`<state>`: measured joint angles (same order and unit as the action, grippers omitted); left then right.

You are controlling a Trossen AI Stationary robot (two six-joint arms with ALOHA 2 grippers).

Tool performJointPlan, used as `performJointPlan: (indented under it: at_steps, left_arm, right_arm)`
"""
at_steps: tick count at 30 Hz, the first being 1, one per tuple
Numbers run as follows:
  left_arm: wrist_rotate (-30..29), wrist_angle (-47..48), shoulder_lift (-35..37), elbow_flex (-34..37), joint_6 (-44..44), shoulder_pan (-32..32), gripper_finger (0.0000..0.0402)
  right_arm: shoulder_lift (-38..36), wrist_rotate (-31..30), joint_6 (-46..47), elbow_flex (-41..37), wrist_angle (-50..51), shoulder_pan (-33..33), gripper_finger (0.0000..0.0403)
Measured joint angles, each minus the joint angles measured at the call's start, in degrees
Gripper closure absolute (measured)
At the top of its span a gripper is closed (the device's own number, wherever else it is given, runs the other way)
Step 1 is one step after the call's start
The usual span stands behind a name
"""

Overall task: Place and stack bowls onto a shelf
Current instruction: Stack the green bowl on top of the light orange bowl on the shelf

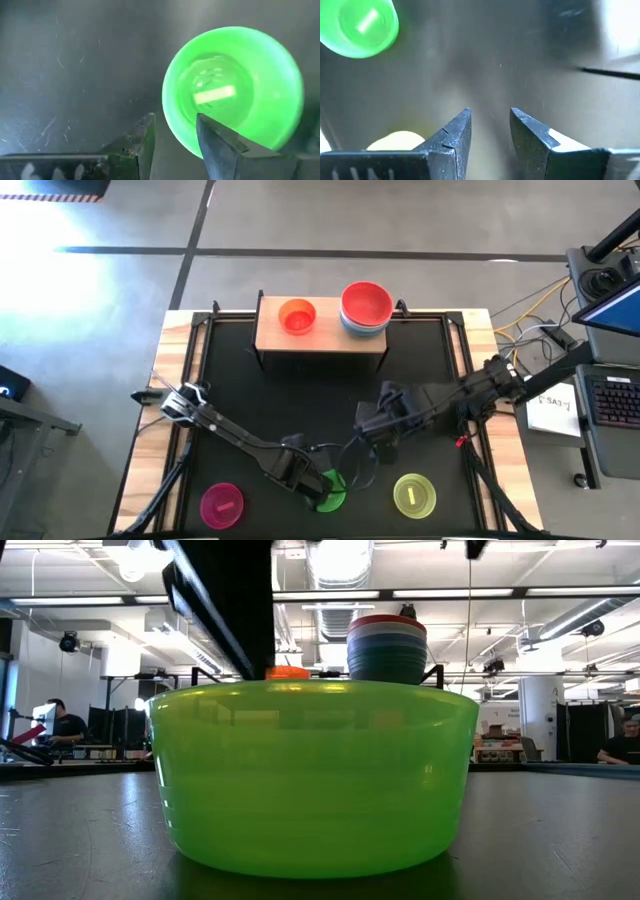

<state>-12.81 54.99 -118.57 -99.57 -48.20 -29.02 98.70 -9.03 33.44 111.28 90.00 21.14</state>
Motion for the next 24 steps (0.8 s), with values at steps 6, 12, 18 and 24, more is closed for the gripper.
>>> performJointPlan:
  at_steps: [6, 12, 18, 24]
  left_arm:
    - [-0.08, -1.11, -2.89, 0.02, -0.47, 0.08, 0.0276]
    - [-1.75, -1.03, -4.33, 0.00, -0.38, 0.07, 0.0276]
    - [-1.80, -1.27, -7.06, 0.00, 0.08, 0.20, 0.0277]
    - [0.49, -1.39, -8.86, 0.00, 1.65, 0.24, 0.0310]
  right_arm:
    - [0.00, 0.04, 3.12, -5.57, -0.11, 2.39, 0.0280]
    - [-0.02, 0.50, 5.82, -8.37, -0.31, 4.24, 0.0280]
    - [-0.02, 0.49, 6.45, -8.81, -0.58, 5.14, 0.0280]
    - [-0.05, 0.47, 6.52, -8.57, -0.73, 5.16, 0.0280]
